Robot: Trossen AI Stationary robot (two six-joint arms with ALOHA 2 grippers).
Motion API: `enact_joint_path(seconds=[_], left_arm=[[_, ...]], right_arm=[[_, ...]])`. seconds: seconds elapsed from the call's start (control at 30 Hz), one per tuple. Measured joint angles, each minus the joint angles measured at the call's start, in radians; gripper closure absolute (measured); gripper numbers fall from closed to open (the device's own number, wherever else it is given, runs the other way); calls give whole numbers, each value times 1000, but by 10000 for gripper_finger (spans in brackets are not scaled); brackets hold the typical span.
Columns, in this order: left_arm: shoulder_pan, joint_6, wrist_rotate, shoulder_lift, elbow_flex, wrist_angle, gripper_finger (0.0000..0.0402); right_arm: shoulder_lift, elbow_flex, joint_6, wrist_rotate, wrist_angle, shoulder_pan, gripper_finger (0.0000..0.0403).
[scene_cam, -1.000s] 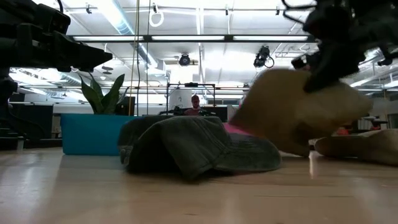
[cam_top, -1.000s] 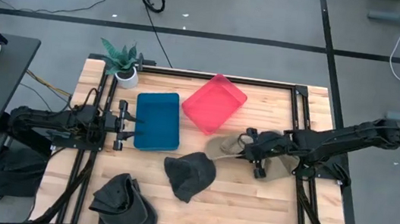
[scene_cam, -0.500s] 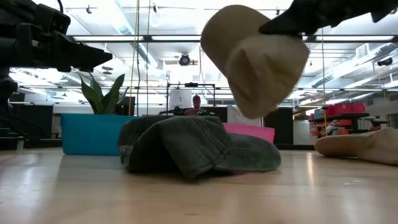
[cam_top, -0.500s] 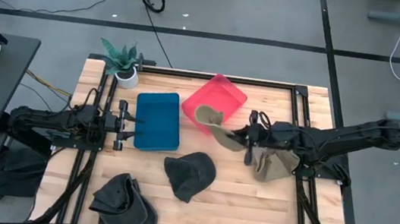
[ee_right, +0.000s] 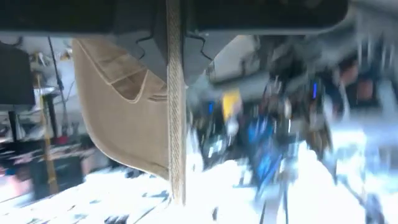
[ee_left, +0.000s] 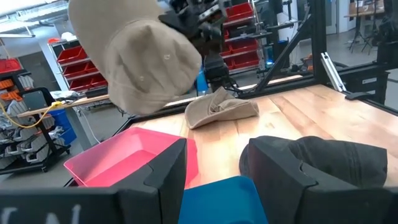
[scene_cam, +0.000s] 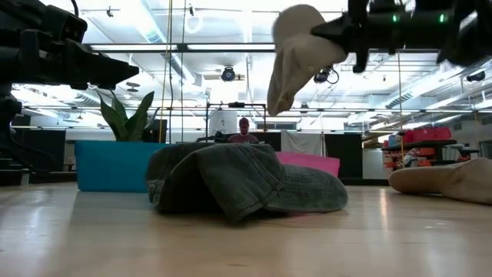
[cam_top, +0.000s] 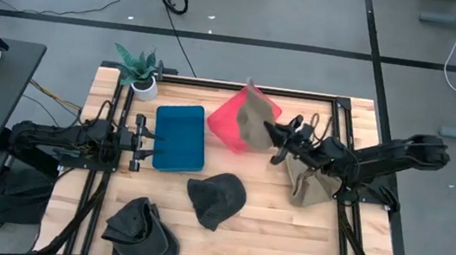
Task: Pick & Place hat
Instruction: Put the left brown cap into the pink bin
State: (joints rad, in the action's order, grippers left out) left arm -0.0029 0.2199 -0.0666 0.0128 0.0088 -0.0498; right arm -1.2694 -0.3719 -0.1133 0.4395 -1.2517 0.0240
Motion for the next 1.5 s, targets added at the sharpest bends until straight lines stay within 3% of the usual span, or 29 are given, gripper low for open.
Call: enact_joint_path(seconds=[0.13,0.43,1.1,1.5], left_arm=[[0,0,0,0,0,1,225],[0,0,0,0,0,1,225],[0,0,0,0,0,2,225],[0,0,0,0,0,2,225]], right_arm=[[-104,74,-102,27,-258,-49,393],[-299,41,-245,35,-320,-135,393],[-576,-156,-377,-1,-290,-188,393],[-594,-164,-436,103,-201,-195,372]])
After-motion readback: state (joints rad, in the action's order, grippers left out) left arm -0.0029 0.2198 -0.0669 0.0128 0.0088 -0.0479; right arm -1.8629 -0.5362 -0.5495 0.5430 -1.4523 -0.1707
